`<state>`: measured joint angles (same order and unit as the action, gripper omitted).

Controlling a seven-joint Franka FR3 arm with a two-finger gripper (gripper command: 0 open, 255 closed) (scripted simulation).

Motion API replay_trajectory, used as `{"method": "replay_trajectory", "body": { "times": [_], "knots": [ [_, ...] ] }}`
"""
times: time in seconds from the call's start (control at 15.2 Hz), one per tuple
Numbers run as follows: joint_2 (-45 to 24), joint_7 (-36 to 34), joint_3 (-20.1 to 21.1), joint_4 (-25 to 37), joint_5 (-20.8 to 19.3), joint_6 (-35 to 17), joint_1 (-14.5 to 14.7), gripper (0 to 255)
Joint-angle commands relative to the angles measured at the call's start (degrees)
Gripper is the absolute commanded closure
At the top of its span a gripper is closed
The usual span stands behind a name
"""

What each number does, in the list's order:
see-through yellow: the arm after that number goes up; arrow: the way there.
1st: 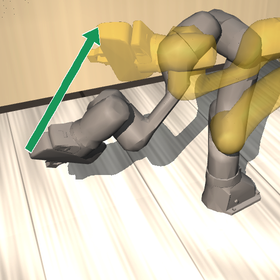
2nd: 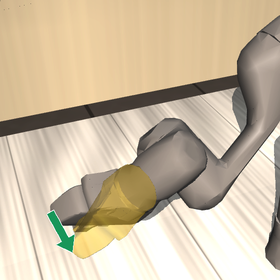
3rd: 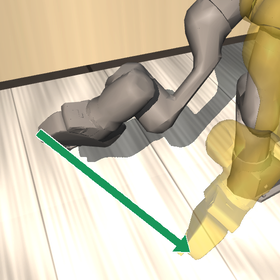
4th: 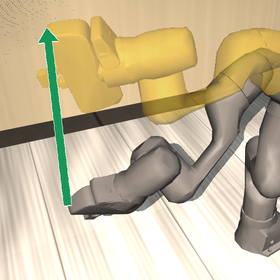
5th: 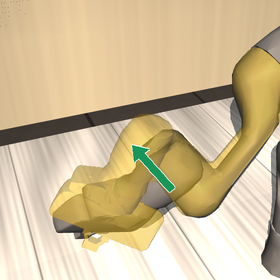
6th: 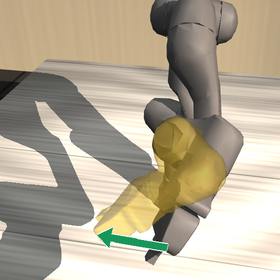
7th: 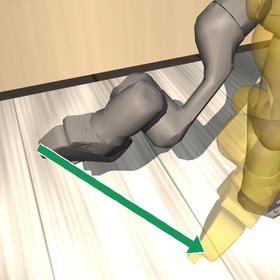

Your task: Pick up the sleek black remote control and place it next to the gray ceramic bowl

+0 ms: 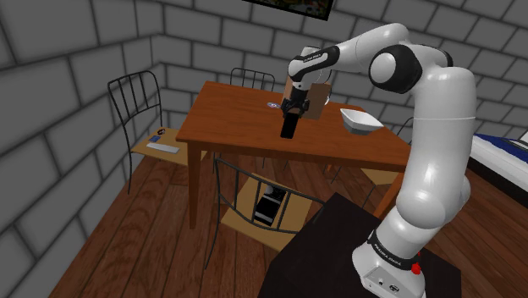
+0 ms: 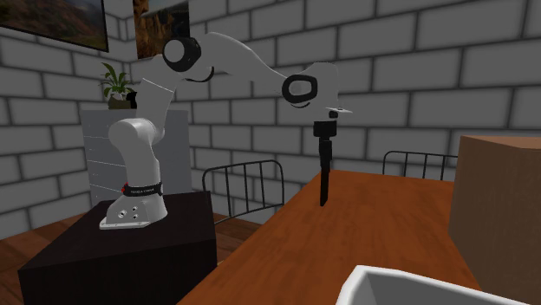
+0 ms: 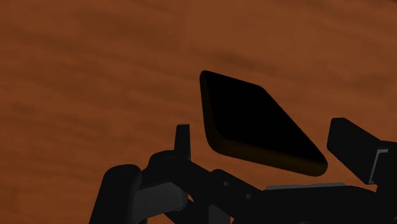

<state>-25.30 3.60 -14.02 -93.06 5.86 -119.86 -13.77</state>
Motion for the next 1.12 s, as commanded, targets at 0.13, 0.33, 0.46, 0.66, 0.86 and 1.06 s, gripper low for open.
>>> {"method": "replay_trajectory", "body": {
  "times": [0.13, 0.33, 0.46, 0.66, 0.86, 1.06],
  "knots": [
    [0.0, 0.0, 0.0, 0.0, 0.0, 0.0, 0.0, 255],
    [0.0, 0.0, 0.0, 0.0, 0.0, 0.0, 0.0, 255],
    [0.0, 0.0, 0.0, 0.0, 0.0, 0.0, 0.0, 255],
    [0.3, 0.0, 0.0, 0.4, -0.1, 0.6, 0.0, 255],
    [1.0, -0.2, -0.2, 1.6, -0.3, 2.6, 0.1, 255],
    [1.7, -0.3, -0.3, 3.0, -0.5, 4.6, 0.1, 255]
  ]
}}
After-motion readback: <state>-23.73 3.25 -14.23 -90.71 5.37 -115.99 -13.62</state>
